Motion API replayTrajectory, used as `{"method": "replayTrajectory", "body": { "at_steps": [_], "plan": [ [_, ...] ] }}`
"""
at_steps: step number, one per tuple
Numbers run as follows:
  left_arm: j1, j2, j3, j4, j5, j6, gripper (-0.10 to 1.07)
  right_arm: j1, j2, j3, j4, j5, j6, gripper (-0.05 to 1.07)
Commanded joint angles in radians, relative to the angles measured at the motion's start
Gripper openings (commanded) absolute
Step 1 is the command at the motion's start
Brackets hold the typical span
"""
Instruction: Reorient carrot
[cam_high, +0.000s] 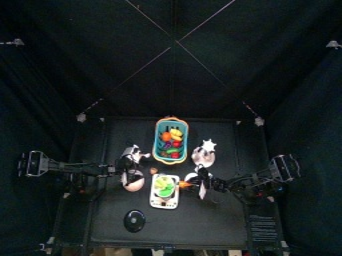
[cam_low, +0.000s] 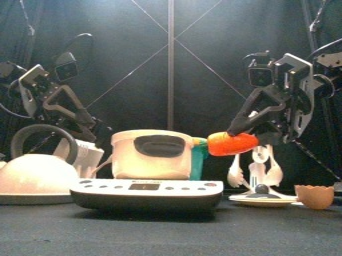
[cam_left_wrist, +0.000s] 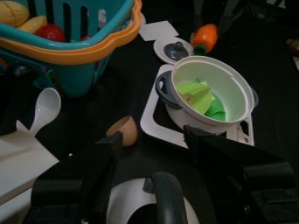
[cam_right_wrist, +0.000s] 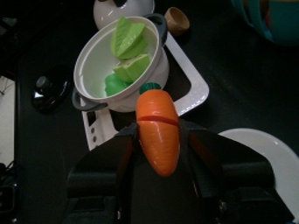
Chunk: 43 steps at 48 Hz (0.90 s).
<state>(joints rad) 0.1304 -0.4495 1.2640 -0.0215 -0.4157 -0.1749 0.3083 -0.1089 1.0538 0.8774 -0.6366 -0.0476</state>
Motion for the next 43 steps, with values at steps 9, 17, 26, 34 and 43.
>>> {"method": "replayTrajectory", "body": {
  "at_steps": [9, 17, 26, 34, 43],
  "plan": [
    [0.000, -0.002, -0.012, -0.002, -0.005, 0.006, 0.93, 0.218, 0.067, -0.101, 0.457, -0.218, -0.184, 0.68],
    [0.000, -0.002, -0.012, -0.002, -0.005, 0.006, 0.93, 0.301, 0.123, -0.206, 0.718, -0.330, -0.330, 0.68],
    [0.000, 0.000, -0.014, 0.000, -0.005, 0.006, 0.93, 0.353, 0.213, -0.344, 0.962, -0.422, -0.463, 0.68],
    [-0.002, -0.002, -0.015, 0.002, -0.005, 0.006, 0.93, 0.379, 0.295, -0.459, 1.083, -0.522, -0.474, 0.68],
    [-0.002, -0.002, -0.012, 0.002, -0.005, 0.006, 0.93, 0.428, 0.383, -0.600, 1.236, -0.723, -0.471, 0.68]
  ]
}}
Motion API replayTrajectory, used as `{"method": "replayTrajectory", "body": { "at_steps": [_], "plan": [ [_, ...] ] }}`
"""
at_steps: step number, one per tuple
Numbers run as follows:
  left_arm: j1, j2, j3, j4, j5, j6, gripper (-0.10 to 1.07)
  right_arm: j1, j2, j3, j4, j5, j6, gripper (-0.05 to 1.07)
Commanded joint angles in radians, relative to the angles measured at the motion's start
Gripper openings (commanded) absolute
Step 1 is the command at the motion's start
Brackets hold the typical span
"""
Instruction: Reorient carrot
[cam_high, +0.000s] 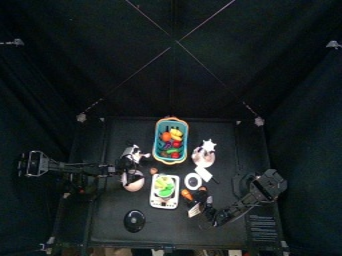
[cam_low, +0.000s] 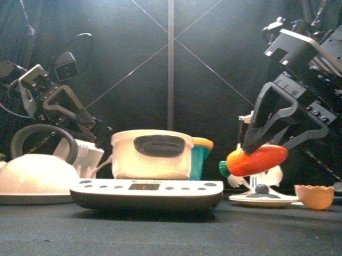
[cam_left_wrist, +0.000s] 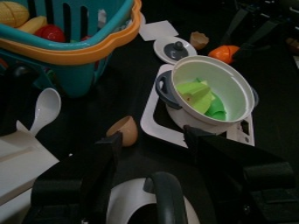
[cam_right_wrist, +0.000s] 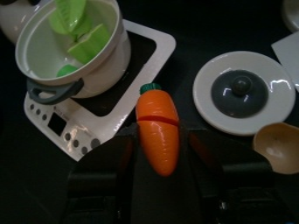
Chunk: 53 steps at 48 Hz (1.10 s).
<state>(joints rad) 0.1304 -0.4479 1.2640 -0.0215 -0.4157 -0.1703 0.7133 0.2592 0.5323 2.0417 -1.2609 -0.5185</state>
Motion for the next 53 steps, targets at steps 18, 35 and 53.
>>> {"method": "replayTrajectory", "body": {
  "at_steps": [18, 35, 53],
  "plan": [
    [-0.002, -0.003, -0.012, 0.025, -0.005, 0.002, 0.93, 0.029, 0.147, -0.229, 0.232, -0.143, 0.003, 0.68],
    [-0.002, -0.003, -0.011, 0.029, -0.005, 0.002, 0.93, 0.012, 0.175, -0.262, 0.285, -0.150, 0.002, 0.69],
    [-0.002, -0.003, -0.011, 0.044, -0.005, 0.003, 0.93, -0.008, 0.184, -0.252, 0.247, -0.032, -0.002, 0.71]
  ]
}}
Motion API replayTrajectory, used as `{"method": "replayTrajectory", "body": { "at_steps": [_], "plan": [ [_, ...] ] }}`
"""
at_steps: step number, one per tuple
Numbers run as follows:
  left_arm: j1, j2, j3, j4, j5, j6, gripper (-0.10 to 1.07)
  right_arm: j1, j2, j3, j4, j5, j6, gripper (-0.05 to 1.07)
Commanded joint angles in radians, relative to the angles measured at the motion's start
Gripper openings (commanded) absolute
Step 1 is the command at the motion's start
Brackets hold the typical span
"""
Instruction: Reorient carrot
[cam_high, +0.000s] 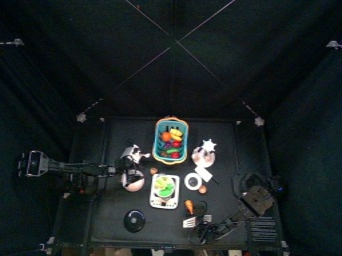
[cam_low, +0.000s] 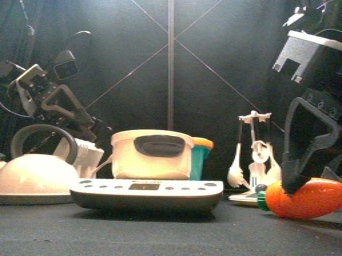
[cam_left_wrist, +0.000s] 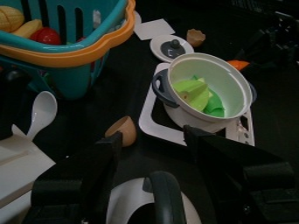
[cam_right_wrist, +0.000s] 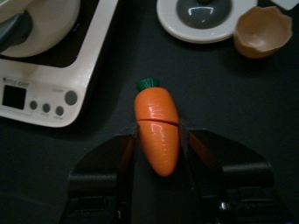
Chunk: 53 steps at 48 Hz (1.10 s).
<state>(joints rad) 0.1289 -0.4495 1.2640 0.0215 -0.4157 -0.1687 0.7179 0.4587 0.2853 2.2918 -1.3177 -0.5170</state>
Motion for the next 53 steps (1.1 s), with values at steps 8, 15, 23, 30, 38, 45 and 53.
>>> {"method": "replayTrajectory", "body": {
  "at_steps": [8, 15, 23, 30, 38, 45, 53],
  "plan": [
    [0.000, -0.002, -0.011, 0.003, -0.005, 0.002, 0.93, -0.015, -0.015, 0.005, 0.000, 0.055, 0.000, 0.82],
    [0.000, -0.002, -0.009, 0.002, -0.003, 0.002, 0.93, -0.015, -0.021, 0.003, -0.006, 0.055, -0.002, 0.92],
    [0.000, -0.002, -0.009, 0.003, -0.003, 0.002, 0.93, -0.011, -0.034, 0.005, -0.025, 0.054, -0.002, 0.94],
    [-0.002, -0.002, -0.009, 0.003, -0.003, 0.000, 0.93, -0.011, -0.044, 0.008, -0.032, 0.044, -0.002, 0.94],
    [-0.002, 0.000, -0.008, 0.003, -0.005, 0.000, 0.93, -0.008, -0.064, 0.008, -0.038, 0.018, -0.011, 0.94],
    [0.000, -0.002, -0.009, 0.003, -0.005, 0.002, 0.93, -0.003, -0.087, 0.015, -0.084, -0.014, -0.011, 0.94],
    [0.000, -0.002, -0.009, 0.003, -0.003, 0.000, 0.93, -0.002, -0.121, 0.048, -0.110, -0.034, -0.011, 0.94]
  ]
}}
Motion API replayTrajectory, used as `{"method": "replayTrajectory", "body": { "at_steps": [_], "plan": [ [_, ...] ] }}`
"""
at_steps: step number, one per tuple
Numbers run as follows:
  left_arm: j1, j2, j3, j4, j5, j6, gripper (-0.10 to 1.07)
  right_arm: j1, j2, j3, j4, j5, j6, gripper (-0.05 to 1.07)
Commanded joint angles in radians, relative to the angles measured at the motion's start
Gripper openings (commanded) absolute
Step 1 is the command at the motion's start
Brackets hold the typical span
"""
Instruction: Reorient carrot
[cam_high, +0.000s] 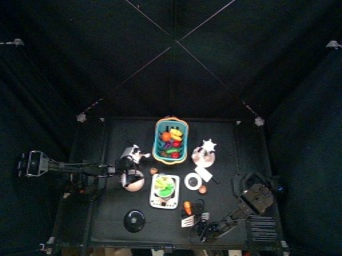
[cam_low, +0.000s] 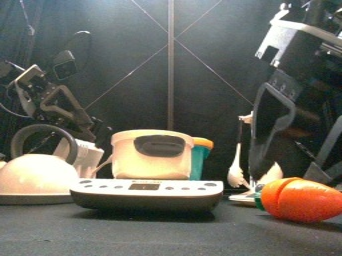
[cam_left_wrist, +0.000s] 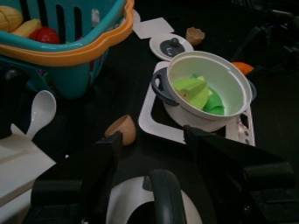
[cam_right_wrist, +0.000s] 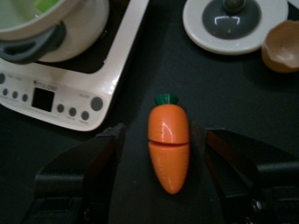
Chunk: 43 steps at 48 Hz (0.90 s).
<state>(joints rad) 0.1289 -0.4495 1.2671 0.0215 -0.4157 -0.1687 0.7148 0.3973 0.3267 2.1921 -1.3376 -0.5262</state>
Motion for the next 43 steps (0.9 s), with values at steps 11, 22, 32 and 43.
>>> {"method": "replayTrajectory", "body": {
  "at_steps": [11, 22, 32, 43],
  "plan": [
    [0.000, 0.000, -0.014, 0.002, -0.005, 0.000, 0.93, 0.000, -0.133, 0.086, -0.025, -0.014, -0.002, 0.94],
    [0.000, -0.002, -0.017, 0.002, -0.005, 0.000, 0.93, 0.002, -0.264, 0.204, -0.087, -0.014, -0.003, 0.94],
    [0.000, -0.002, -0.018, 0.003, -0.005, 0.000, 0.93, 0.005, -0.371, 0.327, -0.133, 0.021, -0.006, 0.94],
    [-0.023, -0.002, -0.018, 0.002, -0.005, -0.005, 0.93, 0.018, -0.508, 0.477, -0.132, 0.061, -0.069, 0.94]
  ]
}}
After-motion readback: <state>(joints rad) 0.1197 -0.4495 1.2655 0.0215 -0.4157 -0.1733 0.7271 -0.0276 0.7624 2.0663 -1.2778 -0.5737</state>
